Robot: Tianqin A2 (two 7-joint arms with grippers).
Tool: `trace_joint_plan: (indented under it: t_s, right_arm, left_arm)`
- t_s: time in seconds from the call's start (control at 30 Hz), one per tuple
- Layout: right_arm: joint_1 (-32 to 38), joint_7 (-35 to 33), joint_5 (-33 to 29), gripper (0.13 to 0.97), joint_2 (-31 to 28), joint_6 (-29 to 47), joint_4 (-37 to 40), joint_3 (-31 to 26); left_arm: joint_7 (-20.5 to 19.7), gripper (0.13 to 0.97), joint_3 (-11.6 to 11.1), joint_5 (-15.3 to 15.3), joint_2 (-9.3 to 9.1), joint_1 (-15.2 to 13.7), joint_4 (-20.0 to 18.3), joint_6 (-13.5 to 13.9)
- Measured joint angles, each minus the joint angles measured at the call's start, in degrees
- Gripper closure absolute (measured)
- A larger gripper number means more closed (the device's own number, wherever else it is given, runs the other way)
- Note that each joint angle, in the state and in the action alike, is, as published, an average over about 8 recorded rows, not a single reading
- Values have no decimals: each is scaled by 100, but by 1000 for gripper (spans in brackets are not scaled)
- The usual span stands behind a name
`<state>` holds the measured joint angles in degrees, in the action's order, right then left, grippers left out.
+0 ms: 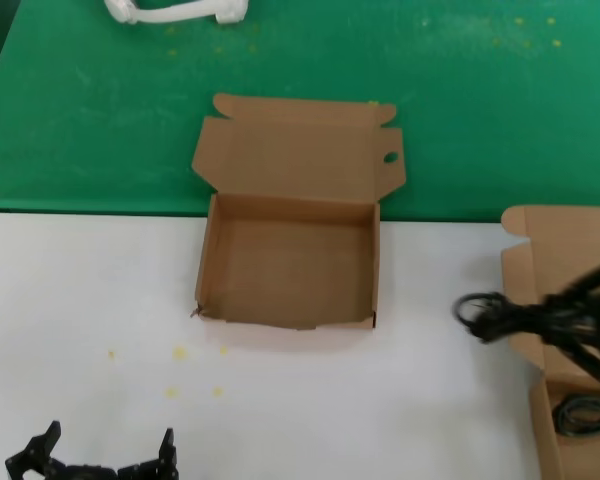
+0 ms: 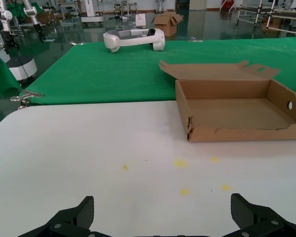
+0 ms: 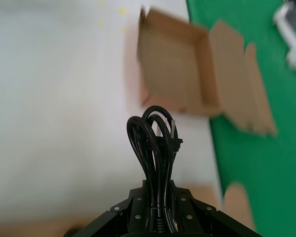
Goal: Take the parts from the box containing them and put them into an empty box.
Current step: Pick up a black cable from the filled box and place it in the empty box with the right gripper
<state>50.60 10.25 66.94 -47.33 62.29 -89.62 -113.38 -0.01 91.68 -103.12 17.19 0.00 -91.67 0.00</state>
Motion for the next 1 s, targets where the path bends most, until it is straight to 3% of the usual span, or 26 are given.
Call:
trace_joint_plan:
  t_s: [0.27, 0.63, 1.0]
  right_arm:
    - [695, -501, -217, 876, 1110, -184, 592, -499]
    - [1367, -1551, -126, 877, 2582, -803, 1989, -963]
    - [1674, -2763, 274, 877, 3470, -1293, 3227, -1139]
  left_arm:
    - [0, 132, 0, 0, 0, 0, 0, 0]
    - [0, 132, 0, 0, 0, 0, 0, 0]
    - [-7, 132, 0, 2, 0, 0, 0, 0]
